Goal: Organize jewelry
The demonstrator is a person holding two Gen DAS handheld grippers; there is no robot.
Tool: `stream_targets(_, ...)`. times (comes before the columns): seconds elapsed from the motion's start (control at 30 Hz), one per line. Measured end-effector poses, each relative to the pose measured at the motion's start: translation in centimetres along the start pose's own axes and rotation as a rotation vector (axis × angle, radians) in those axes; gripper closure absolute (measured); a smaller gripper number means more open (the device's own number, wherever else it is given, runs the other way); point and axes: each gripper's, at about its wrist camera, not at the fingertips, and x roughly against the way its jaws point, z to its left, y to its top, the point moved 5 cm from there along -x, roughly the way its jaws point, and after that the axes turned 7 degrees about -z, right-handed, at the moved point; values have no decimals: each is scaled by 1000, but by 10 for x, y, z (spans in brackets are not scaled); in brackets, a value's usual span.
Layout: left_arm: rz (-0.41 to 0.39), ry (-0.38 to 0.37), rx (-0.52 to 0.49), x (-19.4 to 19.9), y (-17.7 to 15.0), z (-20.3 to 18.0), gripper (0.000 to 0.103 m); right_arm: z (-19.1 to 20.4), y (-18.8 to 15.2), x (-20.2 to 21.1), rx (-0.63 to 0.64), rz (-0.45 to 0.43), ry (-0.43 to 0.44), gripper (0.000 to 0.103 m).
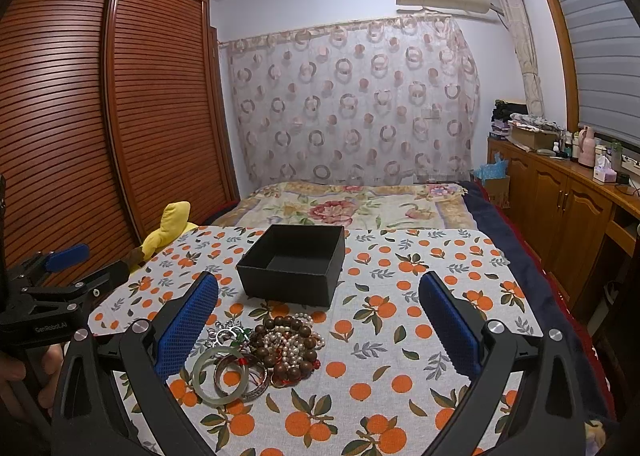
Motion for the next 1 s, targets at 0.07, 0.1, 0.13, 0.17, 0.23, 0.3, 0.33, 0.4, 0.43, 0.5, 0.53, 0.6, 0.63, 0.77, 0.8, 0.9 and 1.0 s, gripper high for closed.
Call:
stream_targets(0.07, 0, 1, 0, 0, 0, 0, 6, 0, 0, 0, 0, 0, 1, 2)
stream_targets(0.1, 0, 1, 0, 0, 0, 0, 6, 0, 0, 0, 0, 0, 0, 2)
stream_targets(0.13, 0, 1, 0, 0, 1, 1, 6, 0, 0, 0, 0, 0, 0, 2)
stream_targets(0.17, 0, 1, -1, 0, 0, 0, 6, 0, 0, 0, 0, -1, 0, 2)
stream_targets(0.23, -2, 0, -1, 0, 1, 1, 6, 0, 0, 0, 0, 0, 0, 2)
stream_targets(0.3, -1, 1, -2, 0, 1, -2, 6, 1, 0, 1, -1, 0, 1, 2)
stream_targets(0.33, 1, 1, -2, 0, 2, -2, 6, 1, 0, 1, 0, -1, 1, 2)
stream_targets(0.4, -2, 0, -1, 1, 1, -2, 6, 1, 0, 1, 0, -1, 0, 2)
stream_targets(0.43, -1, -1, -1, 1, 1, -2, 6, 1, 0, 1, 0, 0, 0, 2)
stream_targets(0.5, -2, 0, 0, 1, 2, -2, 6, 1, 0, 1, -1, -1, 1, 2)
stream_targets(0.53, -2, 0, -1, 1, 2, -2, 6, 1, 0, 1, 0, -1, 0, 2)
stream_targets(0.6, -2, -1, 0, 1, 1, -2, 6, 1, 0, 1, -1, -1, 1, 2)
stream_targets(0.63, -2, 0, -1, 1, 1, -2, 6, 1, 0, 1, 0, -1, 0, 2)
stream_targets(0.77, 1, -1, -2, 1, 1, -2, 6, -1, 2, 3, 0, 2, -1, 2)
stream_targets(0.8, 5, -1, -1, 1, 2, -3, 6, 0, 2, 3, 1, 3, -2, 2)
stream_targets(0.9, 26, -6, -4, -2, -4, -9, 6, 0, -5, -1, -1, 14, 2, 2)
stream_targets(1.0, 54, -8, -14, -6, -11, -9, 6, -2, -9, -3, 3, 25, 0, 2)
